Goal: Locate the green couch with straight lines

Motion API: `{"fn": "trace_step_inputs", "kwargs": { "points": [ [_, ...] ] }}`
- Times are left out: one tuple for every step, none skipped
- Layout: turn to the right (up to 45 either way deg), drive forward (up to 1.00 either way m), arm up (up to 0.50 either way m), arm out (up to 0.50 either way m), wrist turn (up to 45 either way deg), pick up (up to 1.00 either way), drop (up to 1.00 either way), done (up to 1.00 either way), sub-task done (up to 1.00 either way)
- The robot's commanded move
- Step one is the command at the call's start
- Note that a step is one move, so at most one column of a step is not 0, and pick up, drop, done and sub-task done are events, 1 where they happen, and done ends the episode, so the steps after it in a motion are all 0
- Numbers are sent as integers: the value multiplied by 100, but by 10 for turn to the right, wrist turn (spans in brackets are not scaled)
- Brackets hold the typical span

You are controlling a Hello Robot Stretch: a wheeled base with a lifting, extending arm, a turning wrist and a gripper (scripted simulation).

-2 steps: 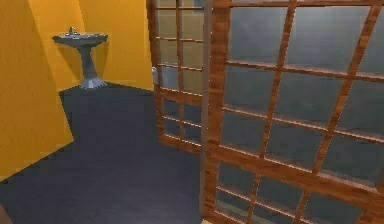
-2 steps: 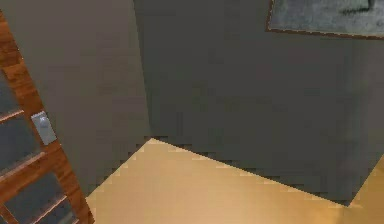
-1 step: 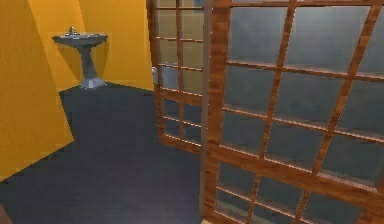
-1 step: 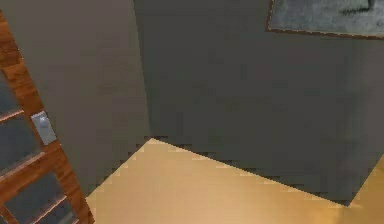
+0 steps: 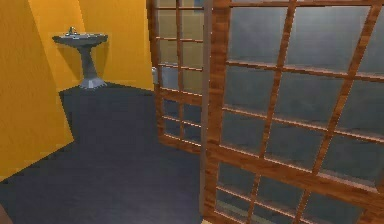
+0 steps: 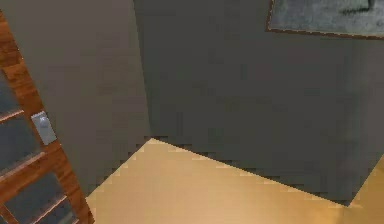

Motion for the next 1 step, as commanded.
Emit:
{"fn": "trace_step_inputs", "kwargs": {
  "points": [
    [360, 0, 0, 0, 0, 0, 0, 0, 0]
  ]
}}
